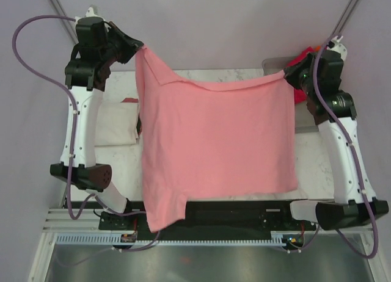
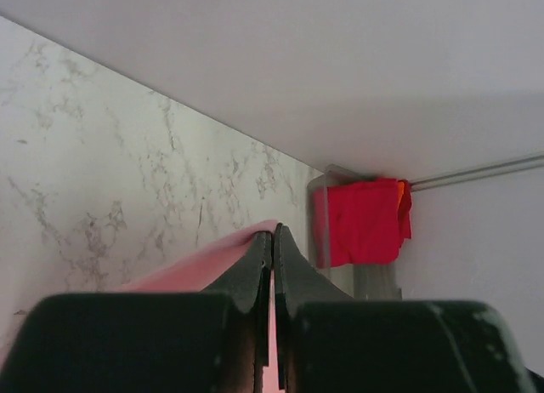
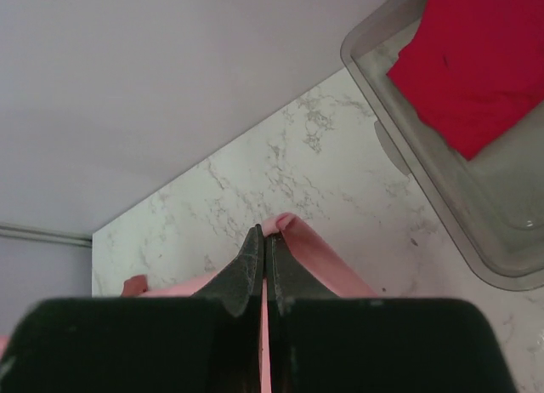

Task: Fold and stack the t-shirts
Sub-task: Flatten the tshirt out

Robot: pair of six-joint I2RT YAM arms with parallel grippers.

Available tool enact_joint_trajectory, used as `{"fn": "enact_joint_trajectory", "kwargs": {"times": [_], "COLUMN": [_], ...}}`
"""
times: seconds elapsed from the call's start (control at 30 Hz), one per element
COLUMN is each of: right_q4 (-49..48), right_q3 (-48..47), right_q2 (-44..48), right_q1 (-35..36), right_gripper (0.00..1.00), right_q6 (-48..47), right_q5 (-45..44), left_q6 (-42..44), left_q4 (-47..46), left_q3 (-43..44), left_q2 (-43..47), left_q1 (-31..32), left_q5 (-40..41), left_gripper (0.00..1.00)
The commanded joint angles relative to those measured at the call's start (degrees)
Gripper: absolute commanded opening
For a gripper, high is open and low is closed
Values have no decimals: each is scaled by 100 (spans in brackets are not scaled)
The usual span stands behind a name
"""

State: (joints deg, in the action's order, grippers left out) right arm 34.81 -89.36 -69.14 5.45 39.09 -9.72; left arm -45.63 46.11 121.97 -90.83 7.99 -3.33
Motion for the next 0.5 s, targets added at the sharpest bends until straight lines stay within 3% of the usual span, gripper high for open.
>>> {"fn": "enact_joint_trajectory", "kwargs": {"times": [0.0,0.07,0.13,0.23,0.37,0.47], "right_q4": [-343,-326,-142,-184,-360,-807], "right_q3": [-1447,-2003,-2818,-3314,-3316,-2746], "right_q2": [-572,-1196,-1766,-2268,-2858,-3192], "right_q1": [-53,-175,-307,-466,-510,-510], "right_gripper": [0,0,0,0,0,0], "right_q6": [151,151,265,424,494,520], "right_q5": [398,697,1198,1638,2130,2543], "left_q6": [-157,-70,-165,-473,-351,-149], "left_q4": [-752,-1032,-1654,-2401,-2896,-3055], "left_q3": [1537,2294,2314,2121,1805,1164], "left_q2": [-310,-821,-1015,-1165,-1568,-1701], "left_q1": [-201,-358,-612,-781,-966,-966], "left_q5": [-614,-756,-931,-1345,-1626,-1732], "left_gripper": [2,2,2,2,2,2]}}
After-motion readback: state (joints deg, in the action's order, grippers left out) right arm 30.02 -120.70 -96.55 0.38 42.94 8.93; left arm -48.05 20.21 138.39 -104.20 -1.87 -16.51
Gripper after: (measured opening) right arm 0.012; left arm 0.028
